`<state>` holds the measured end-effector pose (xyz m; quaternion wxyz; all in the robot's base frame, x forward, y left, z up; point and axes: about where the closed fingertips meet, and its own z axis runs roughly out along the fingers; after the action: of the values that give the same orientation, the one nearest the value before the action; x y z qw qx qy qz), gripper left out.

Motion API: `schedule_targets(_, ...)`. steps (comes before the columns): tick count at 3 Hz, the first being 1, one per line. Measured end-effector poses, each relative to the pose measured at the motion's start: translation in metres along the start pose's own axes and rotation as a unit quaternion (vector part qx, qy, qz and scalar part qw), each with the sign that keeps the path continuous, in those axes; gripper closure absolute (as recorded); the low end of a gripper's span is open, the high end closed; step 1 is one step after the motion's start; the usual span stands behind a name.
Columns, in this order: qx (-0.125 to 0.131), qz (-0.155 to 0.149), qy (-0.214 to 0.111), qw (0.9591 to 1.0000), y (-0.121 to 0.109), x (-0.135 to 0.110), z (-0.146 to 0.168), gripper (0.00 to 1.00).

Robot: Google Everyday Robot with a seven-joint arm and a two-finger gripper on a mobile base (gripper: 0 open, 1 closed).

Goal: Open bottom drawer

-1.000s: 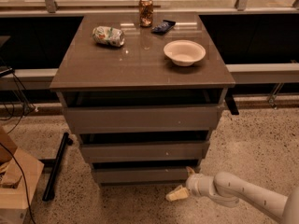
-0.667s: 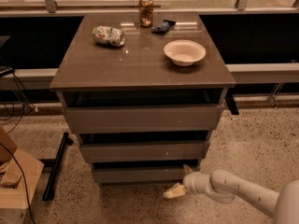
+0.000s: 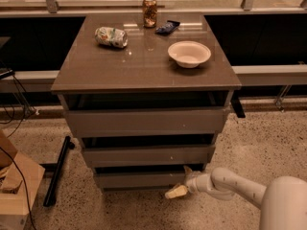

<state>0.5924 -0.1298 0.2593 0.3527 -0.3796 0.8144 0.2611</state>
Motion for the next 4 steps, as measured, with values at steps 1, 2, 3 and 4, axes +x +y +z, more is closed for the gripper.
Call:
schedule_targets(1,-0.010,0.014,0.005,0.9998,-0.014,0.010,0.016,0.00)
schedule_targets(2,-0.019,0.031,0.014,0.9993,-0.027,0.022,0.030,0.00)
schedule_targets(3,-0.024,0.041,0.024,0.9986,-0.033,0.032,0.036,0.00)
schedule_targets(4,-0.024,0.041,0.024,0.9986,-0.033,0.031,0.035,0.18)
